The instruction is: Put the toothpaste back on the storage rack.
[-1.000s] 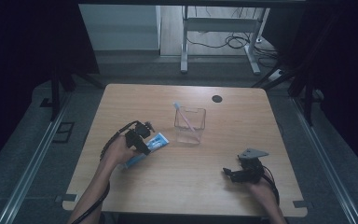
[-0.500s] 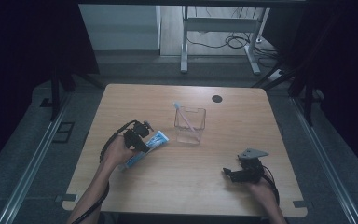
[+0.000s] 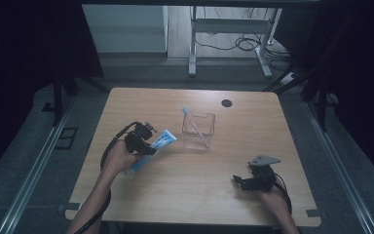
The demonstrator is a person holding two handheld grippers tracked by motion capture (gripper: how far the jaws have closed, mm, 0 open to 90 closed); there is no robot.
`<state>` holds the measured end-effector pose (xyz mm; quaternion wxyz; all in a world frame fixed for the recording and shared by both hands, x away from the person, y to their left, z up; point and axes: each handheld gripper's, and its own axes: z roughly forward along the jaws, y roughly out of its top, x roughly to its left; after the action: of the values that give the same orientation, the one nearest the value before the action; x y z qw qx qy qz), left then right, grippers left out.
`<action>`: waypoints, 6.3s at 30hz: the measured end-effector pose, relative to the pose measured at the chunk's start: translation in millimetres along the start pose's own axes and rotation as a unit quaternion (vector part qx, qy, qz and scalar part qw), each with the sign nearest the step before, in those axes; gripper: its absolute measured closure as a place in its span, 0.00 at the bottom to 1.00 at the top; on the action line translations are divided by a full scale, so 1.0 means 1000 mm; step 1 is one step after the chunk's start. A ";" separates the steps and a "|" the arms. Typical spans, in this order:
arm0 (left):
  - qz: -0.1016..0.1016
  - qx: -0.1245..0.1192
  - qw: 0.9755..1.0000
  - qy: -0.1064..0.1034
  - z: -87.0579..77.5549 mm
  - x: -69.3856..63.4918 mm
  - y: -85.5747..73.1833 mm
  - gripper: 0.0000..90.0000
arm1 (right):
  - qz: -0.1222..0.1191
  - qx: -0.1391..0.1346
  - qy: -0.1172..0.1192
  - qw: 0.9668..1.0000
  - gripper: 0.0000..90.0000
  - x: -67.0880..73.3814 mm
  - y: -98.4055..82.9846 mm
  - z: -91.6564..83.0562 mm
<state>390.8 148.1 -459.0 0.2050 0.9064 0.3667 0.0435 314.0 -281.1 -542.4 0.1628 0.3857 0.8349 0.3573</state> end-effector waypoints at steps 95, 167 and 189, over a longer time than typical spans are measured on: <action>0.049 -0.242 0.969 0.010 -0.011 -0.034 0.172 0.83 | 0.000 -0.001 0.001 1.000 0.14 0.000 0.000 0.000; 0.057 -0.245 0.967 0.033 0.056 -0.058 0.156 0.82 | 0.000 -0.001 0.001 1.000 0.14 0.000 0.000 0.000; 0.072 -0.247 0.966 0.026 0.058 -0.059 0.144 0.80 | 0.000 -0.001 0.001 1.000 0.14 0.000 0.000 0.000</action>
<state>454.3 -5.2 -449.7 0.4091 0.8503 0.2840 0.1705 314.1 -281.2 -542.4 0.1625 0.3851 0.8348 0.3583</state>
